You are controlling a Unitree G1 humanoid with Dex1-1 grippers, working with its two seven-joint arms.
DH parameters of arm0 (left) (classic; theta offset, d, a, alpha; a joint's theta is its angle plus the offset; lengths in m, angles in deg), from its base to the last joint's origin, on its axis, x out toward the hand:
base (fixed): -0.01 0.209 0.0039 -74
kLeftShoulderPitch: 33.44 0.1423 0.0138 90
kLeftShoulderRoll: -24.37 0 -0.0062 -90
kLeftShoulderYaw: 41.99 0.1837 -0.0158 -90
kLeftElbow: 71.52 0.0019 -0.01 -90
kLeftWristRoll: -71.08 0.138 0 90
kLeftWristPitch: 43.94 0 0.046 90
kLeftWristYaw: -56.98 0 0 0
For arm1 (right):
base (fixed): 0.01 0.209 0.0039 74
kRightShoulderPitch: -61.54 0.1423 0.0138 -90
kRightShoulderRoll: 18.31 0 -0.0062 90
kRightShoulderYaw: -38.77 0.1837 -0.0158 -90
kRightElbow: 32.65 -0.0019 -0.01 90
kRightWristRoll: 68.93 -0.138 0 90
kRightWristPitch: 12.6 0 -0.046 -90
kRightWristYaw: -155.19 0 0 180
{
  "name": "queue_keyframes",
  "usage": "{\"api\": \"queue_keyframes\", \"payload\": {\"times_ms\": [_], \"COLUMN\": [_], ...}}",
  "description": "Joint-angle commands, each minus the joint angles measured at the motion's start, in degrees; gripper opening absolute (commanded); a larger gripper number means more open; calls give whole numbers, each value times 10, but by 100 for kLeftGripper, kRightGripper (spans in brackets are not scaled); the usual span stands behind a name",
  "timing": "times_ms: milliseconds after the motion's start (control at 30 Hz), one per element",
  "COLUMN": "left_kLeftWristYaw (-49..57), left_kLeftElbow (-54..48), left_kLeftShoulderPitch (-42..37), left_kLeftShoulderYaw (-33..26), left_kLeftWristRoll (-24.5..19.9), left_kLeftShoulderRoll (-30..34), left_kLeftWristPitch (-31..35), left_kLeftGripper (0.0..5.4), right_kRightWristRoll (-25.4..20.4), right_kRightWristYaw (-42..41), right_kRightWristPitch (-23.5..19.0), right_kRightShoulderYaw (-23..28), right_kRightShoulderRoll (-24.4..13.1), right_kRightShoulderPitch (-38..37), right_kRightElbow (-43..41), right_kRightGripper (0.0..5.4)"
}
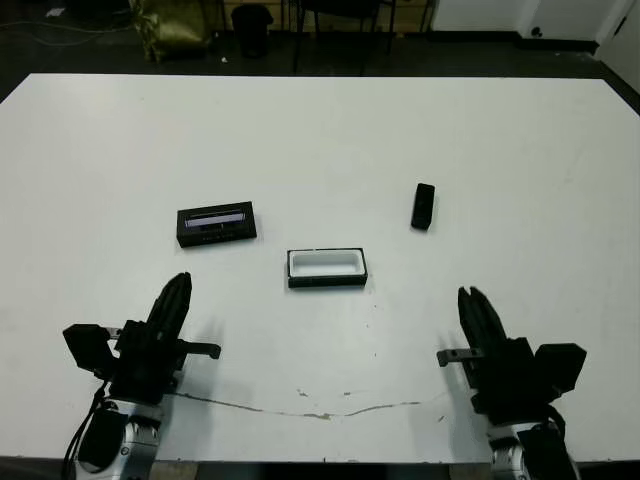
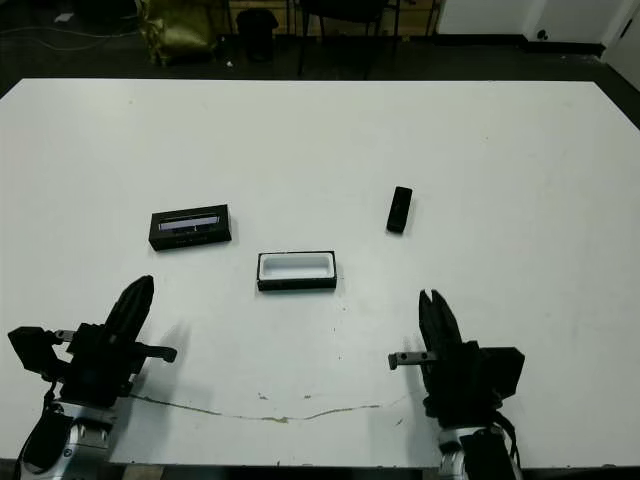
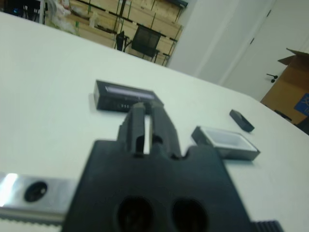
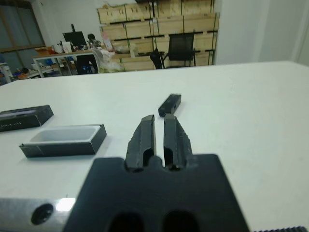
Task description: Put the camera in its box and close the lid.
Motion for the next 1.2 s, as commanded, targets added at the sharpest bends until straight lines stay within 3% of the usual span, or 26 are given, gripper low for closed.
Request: {"api": "queue_keyframes", "payload": {"times_ms": [33,333,500,700,1033,1200], "left_kLeftWristYaw": [1,7,11,8,-4,-1], "left_kLeftElbow": [11,6,4,0,18,17], "left_kLeftShoulderPitch": [-16,-40,-34,-37,-45,-44], "left_kLeftShoulderYaw": [-12,-3,3,14,14,18], "left_kLeftWristRoll": [-4,2,-3,-3,-1,1], "left_kLeftShoulderRoll": [15,9,3,1,-1,-6], "left_kLeftWristPitch": [15,33,42,44,28,25], "left_kLeftGripper": [1,1,1,1,1,0], "right_kRightWristRoll": [5,18,40,59,120,151], "right_kRightWristYaw": [0,18,62,121,172,189], "right_kRightWristPitch": [-13,-17,-76,-150,-207,-237], "right_kRightShoulderYaw": [1,-2,0,15,16,8], "right_kRightShoulderRoll": [-22,-28,-23,-13,-33,-38], "right_kRightShoulderPitch": [-2,52,99,220,444,510], "right_kRightElbow": [17,53,29,51,194,268], "right_kRightGripper": [0,0,0,0,0,77]}}
